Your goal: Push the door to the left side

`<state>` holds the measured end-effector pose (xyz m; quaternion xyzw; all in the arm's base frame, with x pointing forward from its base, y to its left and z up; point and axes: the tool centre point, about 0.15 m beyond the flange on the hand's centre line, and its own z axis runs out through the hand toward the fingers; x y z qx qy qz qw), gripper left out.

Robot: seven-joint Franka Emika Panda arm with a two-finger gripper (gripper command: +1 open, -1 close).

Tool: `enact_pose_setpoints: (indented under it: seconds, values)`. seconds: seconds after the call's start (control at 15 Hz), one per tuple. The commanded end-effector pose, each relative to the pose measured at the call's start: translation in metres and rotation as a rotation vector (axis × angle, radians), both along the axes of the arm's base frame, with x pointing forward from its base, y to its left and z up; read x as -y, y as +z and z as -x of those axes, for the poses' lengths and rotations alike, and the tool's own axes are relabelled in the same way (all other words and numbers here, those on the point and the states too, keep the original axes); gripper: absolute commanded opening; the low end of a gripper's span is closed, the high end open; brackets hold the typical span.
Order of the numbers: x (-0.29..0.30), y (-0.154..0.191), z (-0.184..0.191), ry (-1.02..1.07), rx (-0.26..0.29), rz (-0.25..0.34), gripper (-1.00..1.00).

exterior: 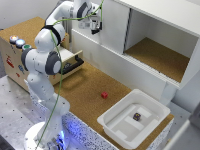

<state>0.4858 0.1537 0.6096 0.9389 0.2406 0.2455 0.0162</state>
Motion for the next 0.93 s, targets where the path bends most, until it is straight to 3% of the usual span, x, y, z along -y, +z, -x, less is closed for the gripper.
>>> enact_pose_setpoints:
  seconds: [0.0, 0.33, 0.87]
  values:
    - [0.026, -0.021, 0.075, -0.015, 0.081, -0.017, 1.0]
    - [0.059, -0.039, 0.086, -0.061, 0.044, 0.008, 1.0]
    - [0.063, -0.067, 0.12, -0.115, -0.032, -0.026, 1.0]
